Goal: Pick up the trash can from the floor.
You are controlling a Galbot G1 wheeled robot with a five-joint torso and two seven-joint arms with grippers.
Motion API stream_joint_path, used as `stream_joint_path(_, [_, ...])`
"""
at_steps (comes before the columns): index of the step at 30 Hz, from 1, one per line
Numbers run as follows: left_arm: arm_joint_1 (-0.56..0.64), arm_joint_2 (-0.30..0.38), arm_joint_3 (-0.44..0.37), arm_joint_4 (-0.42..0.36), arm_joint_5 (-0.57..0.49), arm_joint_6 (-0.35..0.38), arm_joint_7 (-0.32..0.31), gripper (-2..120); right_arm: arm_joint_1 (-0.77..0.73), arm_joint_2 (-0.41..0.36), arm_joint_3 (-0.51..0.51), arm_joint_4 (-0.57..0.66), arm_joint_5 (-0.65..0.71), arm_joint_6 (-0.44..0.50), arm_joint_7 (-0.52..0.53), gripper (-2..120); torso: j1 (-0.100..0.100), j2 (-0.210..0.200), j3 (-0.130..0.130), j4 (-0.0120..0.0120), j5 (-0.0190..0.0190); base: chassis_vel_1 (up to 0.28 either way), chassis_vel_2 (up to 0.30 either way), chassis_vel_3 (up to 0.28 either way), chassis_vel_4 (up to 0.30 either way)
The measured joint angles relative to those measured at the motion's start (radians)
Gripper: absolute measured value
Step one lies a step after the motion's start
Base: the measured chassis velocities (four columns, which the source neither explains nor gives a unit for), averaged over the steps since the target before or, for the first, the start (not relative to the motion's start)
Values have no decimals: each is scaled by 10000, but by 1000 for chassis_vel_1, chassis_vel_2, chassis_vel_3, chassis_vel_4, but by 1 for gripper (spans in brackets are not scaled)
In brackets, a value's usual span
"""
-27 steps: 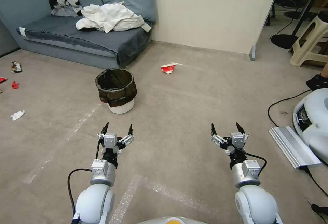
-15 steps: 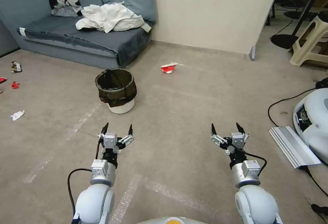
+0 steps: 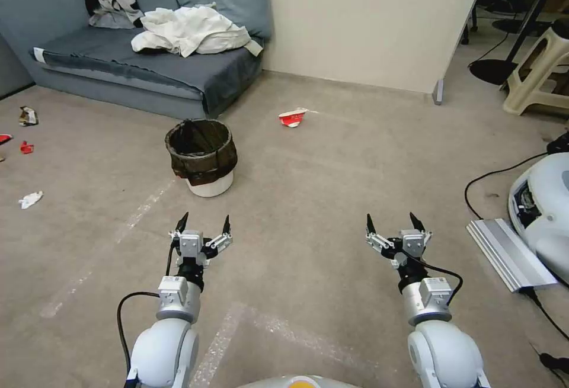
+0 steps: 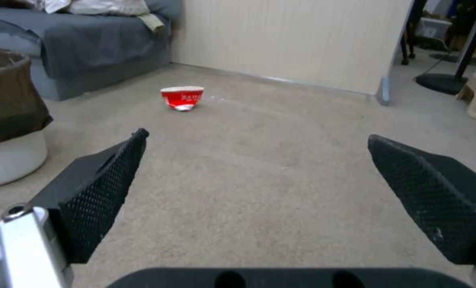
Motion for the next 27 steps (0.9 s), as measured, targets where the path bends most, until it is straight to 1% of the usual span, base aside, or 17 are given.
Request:
stream_joint_path(1, [0,0,0,0,0,0,0,100,0,0,0,0,0,0,0,100,0,0,0,0,0,0,0,0,0])
stream_joint_path(3, [52,17,-23,-133,-19,6,-26,100,-277,108,31,524,11,-25,111,100,0,0,0,-2,-7,0,0,0,0])
stream_joint_path(4, [52,17,-23,-133,-19,6,-26,100,-277,108,31,524,11,-25,111,100,0,0,0,-2,-7,0,0,0,0])
stream_joint_path(5, [154,51,-71,-352,-66,38,-84,100,-653,256,69,1224,30,-68,270,100,0,0,0,-3,-10,0,0,0,0])
stream_joint_path(6, [154,51,-71,-352,-66,38,-84,100,-653,256,69,1224,30,-68,270,100,0,0,0,-3,-10,0,0,0,0])
stream_joint_path(7, [569,215,-321,-1304,-286,194,-389,100,-1225,477,133,2286,66,-136,507,100,0,0,-1,-1,-1,0,0,0,0])
stream_joint_path(9, [927,358,-531,-2100,-473,344,-654,100,-1668,646,181,3113,93,-190,695,100,0,0,0,-2,-3,0,0,0,0])
stream_joint_path(10, [927,358,-531,-2100,-473,344,-654,100,-1668,646,181,3113,93,-190,695,100,0,0,0,-2,-3,0,0,0,0])
stream_joint_path(13, [1379,527,-790,-3100,-712,530,-976,100,-2216,810,221,4052,201,-419,818,100,0,1,-1,-5,-7,0,0,0,0])
stream_joint_path(14, [1379,527,-790,-3100,-712,530,-976,100,-2216,810,221,4052,201,-419,818,100,0,1,-1,-5,-7,0,0,0,0])
stream_joint_path(16, [1750,674,-1006,-3929,-908,674,-1238,100,-2386,818,235,4218,284,-611,757,100,-1,0,-1,-3,-1,0,0,0,0])
stream_joint_path(17, [1873,725,-1079,-4186,-943,758,-1306,100,-2407,814,238,4229,290,-638,732,100,0,1,-1,-1,-4,0,0,0,0])
stream_joint_path(18, [2008,782,-1169,-4407,-949,878,-1365,100,-2433,812,240,4230,294,-663,690,100,-1,1,-2,0,5,0,0,0,0])
stream_joint_path(19, [2008,782,-1169,-4407,-949,878,-1365,100,-2433,812,240,4230,294,-663,690,100,-1,1,-2,0,5,0,0,0,0])
stream_joint_path(21, [2070,806,-1185,-4459,-952,948,-1383,100,-2483,811,233,4230,295,-693,616,100,0,0,-1,-2,-9,0,0,0,0])
stream_joint_path(22, [2076,810,-1189,-4461,-954,960,-1390,100,-2507,810,213,4230,295,-697,594,100,0,1,-1,-3,-3,0,0,0,0])
stream_joint_path(27, [2071,821,-1214,-4437,-958,975,-1390,100,-2577,812,172,4221,295,-698,558,100,0,0,-1,-3,-2,0,0,0,0])
